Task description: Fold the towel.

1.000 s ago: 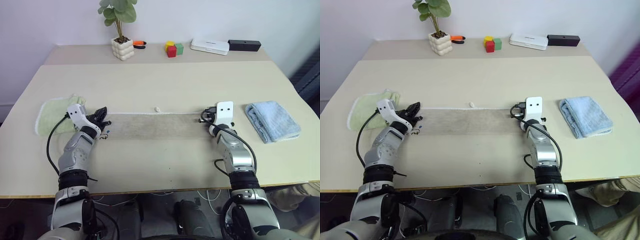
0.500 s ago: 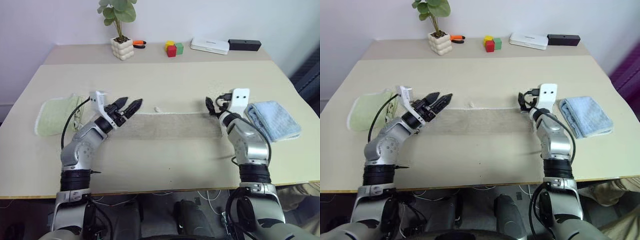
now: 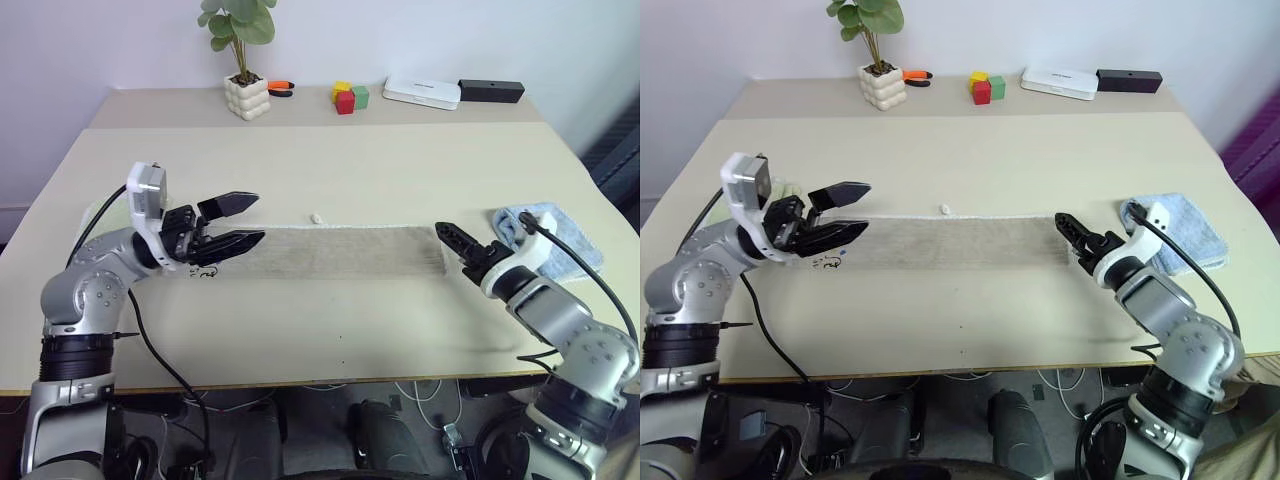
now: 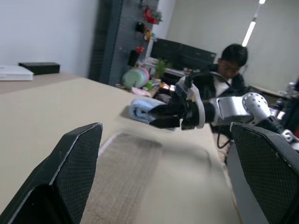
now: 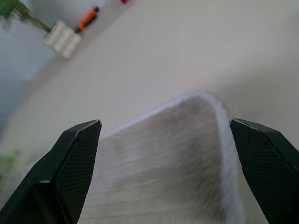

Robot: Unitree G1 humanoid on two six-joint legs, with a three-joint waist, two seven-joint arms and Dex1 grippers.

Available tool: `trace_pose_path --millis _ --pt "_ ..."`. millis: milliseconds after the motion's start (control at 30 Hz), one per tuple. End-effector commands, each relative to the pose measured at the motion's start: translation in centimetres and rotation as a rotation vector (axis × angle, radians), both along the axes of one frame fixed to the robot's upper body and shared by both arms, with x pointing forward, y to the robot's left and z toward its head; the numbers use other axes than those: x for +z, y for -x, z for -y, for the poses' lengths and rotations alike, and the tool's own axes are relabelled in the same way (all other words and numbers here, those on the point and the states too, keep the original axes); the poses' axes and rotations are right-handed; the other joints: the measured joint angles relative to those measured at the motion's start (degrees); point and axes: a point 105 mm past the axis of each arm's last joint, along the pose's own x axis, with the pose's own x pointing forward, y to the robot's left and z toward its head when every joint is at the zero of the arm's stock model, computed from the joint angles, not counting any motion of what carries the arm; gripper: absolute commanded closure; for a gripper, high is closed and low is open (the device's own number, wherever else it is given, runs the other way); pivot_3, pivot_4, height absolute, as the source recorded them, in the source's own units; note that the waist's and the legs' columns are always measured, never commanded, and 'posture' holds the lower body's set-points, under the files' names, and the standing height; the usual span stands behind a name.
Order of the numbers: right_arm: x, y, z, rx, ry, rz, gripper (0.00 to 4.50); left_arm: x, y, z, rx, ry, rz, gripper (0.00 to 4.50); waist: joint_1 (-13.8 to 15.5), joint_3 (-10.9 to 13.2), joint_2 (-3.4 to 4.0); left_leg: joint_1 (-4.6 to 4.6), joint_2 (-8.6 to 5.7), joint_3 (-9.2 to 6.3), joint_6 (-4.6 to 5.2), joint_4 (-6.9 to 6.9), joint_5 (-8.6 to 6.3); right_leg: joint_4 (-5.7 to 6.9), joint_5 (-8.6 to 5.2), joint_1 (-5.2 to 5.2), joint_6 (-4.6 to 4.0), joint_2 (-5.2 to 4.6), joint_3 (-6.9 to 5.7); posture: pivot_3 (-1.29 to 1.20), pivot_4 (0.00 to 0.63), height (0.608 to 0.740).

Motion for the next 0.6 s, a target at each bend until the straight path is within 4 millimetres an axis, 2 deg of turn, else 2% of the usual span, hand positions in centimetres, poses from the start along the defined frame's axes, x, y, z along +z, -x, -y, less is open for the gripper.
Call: trace_pose_path --millis 33,133,233,433,600 --pt "0.5 2.1 0.5 -0.047 -0.113 -0.010 0.03 0.3 -0.2 -2.0 0.007 -0.062 0.033 0.00 -0.02 0.00 0.00 -0.01 0.00 0.01 0.01 -0.04 -0.01 -0.06 0.00 0.00 -0.01 -0.01 0.00 0.00 0.150 0.740" --pt "-0.4 3.3 0.3 -0.087 -0.243 -0.077 0.03 0.1 -0.5 -2.7 0.003 -0.087 0.036 0.00 -0.20 0.01 0.00 -0.04 -0.01 0.06 0.06 -0.09 -0.03 -0.15 -0.01 0.00 -0.01 -0.07 0.02 0.00 0.150 0.740" --pt "-1.4 3.8 -0.2 -0.116 -0.312 -0.148 0.03 0.3 -0.7 -2.5 -0.006 -0.069 0.032 0.00 -0.31 0.01 -0.01 -0.05 0.00 0.05 0.06 -0.06 -0.03 -0.17 -0.02 0.01 -0.04 -0.07 0.02 0.00 0.150 0.740" --pt "-1.4 3.7 -1.8 -0.094 -0.417 -0.179 0.03 0.2 -0.4 -2.3 -0.013 -0.061 0.026 0.00 -0.33 0.01 -0.01 -0.05 0.02 0.04 0.07 -0.07 -0.04 -0.16 -0.04 0.01 -0.07 -0.06 0.03 0.00 0.150 0.740" --pt "-2.1 3.1 -1.9 -0.104 -0.435 -0.195 0.03 1.0 -0.1 -2.0 -0.019 -0.039 0.044 0.00 -0.26 0.01 -0.01 -0.06 0.02 0.04 0.07 -0.07 -0.04 -0.18 -0.04 0.01 -0.08 -0.06 0.04 0.00 0.150 0.740"
